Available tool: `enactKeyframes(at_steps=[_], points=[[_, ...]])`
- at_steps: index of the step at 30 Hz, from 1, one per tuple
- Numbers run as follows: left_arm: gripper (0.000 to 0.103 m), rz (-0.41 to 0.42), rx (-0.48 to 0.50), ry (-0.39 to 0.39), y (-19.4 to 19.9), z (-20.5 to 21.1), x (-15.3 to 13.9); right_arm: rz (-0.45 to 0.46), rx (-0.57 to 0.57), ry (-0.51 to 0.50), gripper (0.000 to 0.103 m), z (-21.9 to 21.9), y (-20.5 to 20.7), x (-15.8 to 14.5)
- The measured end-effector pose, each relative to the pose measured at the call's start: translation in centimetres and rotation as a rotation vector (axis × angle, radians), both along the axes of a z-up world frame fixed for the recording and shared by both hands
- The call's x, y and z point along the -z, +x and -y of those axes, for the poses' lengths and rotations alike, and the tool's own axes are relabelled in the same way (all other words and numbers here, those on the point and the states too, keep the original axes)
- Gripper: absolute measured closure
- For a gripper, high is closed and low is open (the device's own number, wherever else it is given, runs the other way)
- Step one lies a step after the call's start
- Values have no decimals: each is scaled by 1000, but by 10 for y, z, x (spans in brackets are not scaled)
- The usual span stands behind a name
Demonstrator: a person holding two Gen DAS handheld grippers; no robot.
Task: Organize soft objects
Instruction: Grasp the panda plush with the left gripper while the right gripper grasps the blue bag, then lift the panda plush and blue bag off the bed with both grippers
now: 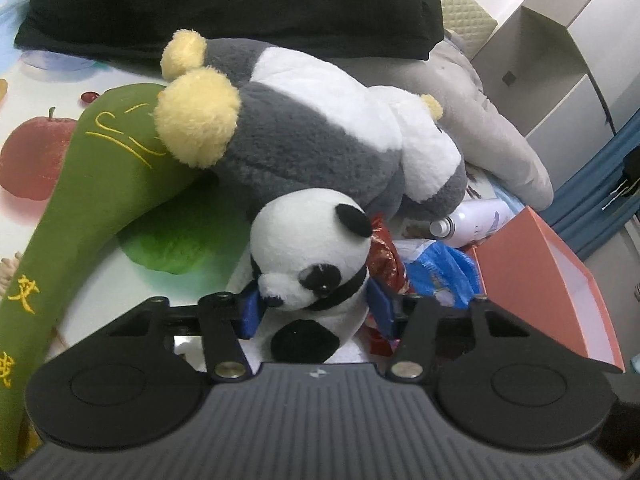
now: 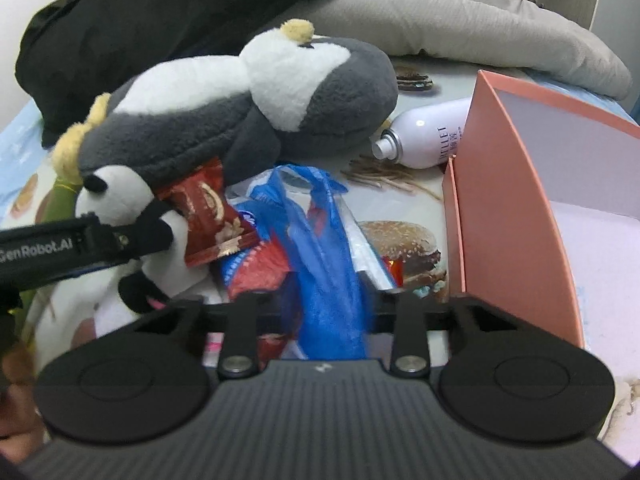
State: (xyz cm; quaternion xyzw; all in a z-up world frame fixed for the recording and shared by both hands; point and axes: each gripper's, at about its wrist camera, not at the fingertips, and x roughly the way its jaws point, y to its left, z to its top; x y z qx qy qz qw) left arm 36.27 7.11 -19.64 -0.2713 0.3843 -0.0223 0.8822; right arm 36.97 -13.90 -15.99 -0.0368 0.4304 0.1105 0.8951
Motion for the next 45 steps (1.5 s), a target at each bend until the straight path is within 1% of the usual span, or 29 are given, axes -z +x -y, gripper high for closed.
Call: enactKeyframes(at_steps=[1,5,8,11,17,21,25,30,36,38,40,45], points=[[47,2,1,0,0,0,-1,1,-5,6,86,0,-1,-2],[49,-2,5,-4,-5,-4,-6,40,3,-1,91,0,-10,-16],[50,13,5,10,-14,-6,-16,60,6,2,93,2,-20,-29],[50,34,14,13,-26,-8,-30,93,16,11,94,5,-32,-46],[50,68,29,25,-59,-12,-59,123,28,51,94,11,-58,-70],[50,59,49,35,-90,-13,-74,134,28,80,94,13,-80,-84],[50,38,80,41,-121,-10,-81,128,21,113,94,12,-106,-92],[50,-31,115,33,-161,-2,-74,92,13,139,94,11,-144,-89],[50,-116,148,-1,-197,2,-54,32,4,137,94,8,-187,-68],[49,-143,169,-17,-204,3,-47,13,3,129,94,8,-197,-60],[49,-153,185,-23,-209,3,-43,-1,10,122,94,9,-206,-52],[49,-202,249,-25,-207,8,-29,-29,32,133,93,15,-220,-36]])
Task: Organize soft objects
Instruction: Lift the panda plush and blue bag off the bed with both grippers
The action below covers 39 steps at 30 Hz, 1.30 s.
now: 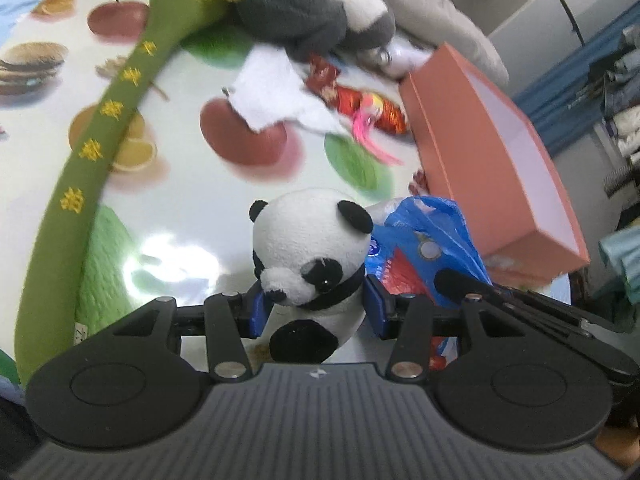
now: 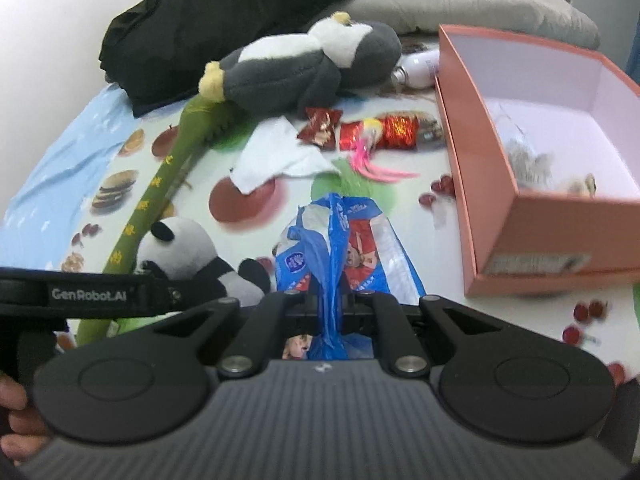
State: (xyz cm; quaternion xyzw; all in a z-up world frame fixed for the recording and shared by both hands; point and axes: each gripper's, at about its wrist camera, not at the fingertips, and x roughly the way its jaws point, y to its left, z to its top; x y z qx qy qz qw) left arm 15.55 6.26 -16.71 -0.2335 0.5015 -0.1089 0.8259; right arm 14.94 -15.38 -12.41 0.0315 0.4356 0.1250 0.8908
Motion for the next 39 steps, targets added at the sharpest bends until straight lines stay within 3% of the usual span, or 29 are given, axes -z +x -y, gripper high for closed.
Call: enactKeyframes(at_steps=[9,16,19,22,28,30,32,34,39], points=[[40,6,-18,45,12,-5,-1,-61,0,35,89,8,3,22],[30,-11,-108,92,18,-23,-7,-60,-15,52,70,10,4,24],[18,0,-138,96,16,-27,-11,-49,-33,51,61,8,6,23],[15,15,-168,123,13,-27,-17,-34,-46,36,61,7,7,23],[15,43,-244,129,-2,-29,-27,-29,-64,22,62,5,13,26],[15,59,-254,112,-7,-27,-30,-30,-72,15,67,4,13,27],[16,68,-252,96,-9,-23,-31,-41,-82,8,84,3,14,30],[16,64,-245,95,-8,-16,-29,-43,-86,5,90,4,14,32],[21,42,-238,89,0,-1,-21,-23,-70,-2,93,8,11,27]])
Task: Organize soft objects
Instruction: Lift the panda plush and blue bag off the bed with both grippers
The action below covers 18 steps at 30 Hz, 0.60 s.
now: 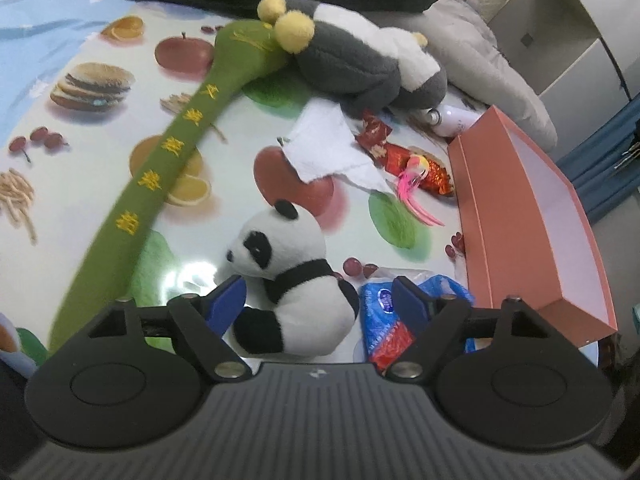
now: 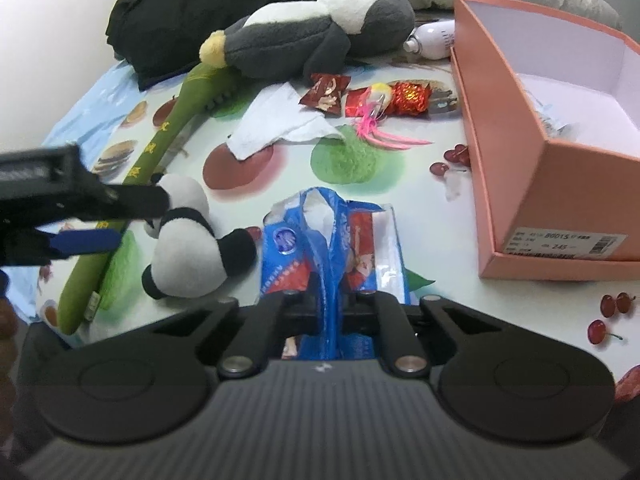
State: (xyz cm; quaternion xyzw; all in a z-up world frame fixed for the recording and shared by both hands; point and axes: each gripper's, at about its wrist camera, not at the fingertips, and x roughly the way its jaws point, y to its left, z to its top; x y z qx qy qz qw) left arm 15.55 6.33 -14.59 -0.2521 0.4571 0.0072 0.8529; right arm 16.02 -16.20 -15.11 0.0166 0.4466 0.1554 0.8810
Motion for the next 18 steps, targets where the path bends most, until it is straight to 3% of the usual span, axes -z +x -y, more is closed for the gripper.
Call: enactKeyframes(at_steps=[5,13,18], points=[[30,-17,-35,11,12,8,10,-1,22,-5,93,7,-1,-2],[56,-62,-29,84,34,18,22,0,59,0,93,18,-2,-4],[60,-49,6,103,35,19,20,14,76,0,93,24,-2,-10]])
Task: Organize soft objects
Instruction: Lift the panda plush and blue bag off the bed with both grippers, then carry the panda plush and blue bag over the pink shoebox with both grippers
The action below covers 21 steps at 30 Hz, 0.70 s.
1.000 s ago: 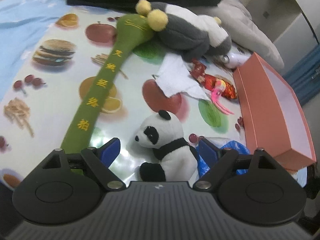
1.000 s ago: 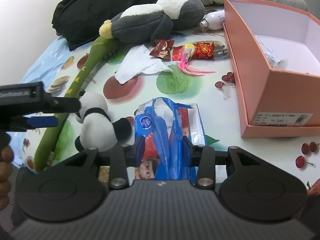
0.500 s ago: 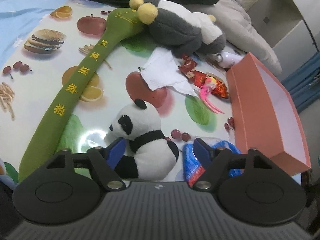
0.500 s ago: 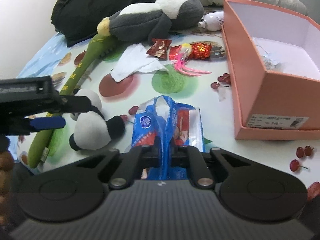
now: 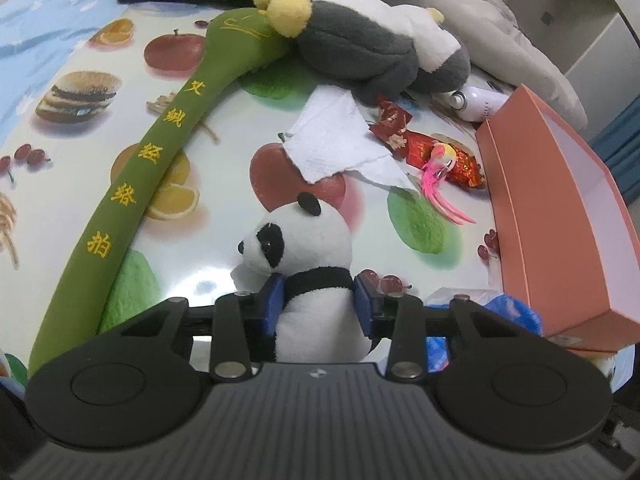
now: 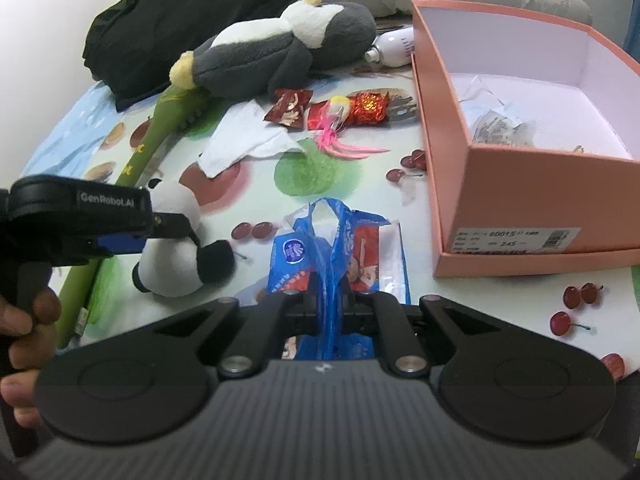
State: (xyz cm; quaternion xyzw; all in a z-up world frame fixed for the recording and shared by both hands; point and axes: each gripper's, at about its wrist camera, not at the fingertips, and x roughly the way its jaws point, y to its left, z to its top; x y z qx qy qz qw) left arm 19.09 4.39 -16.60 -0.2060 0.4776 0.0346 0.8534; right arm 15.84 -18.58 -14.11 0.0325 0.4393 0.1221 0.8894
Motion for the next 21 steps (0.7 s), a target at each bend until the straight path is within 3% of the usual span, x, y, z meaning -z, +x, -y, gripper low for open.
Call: enactKeyframes(at_steps=[7,21], points=[[61,39,60,0,-16,5,-19,38,15,7,93,6,-12,-21],[61,198,223,17,-67,27,-97,179,56,43,93,24,-54,-94]])
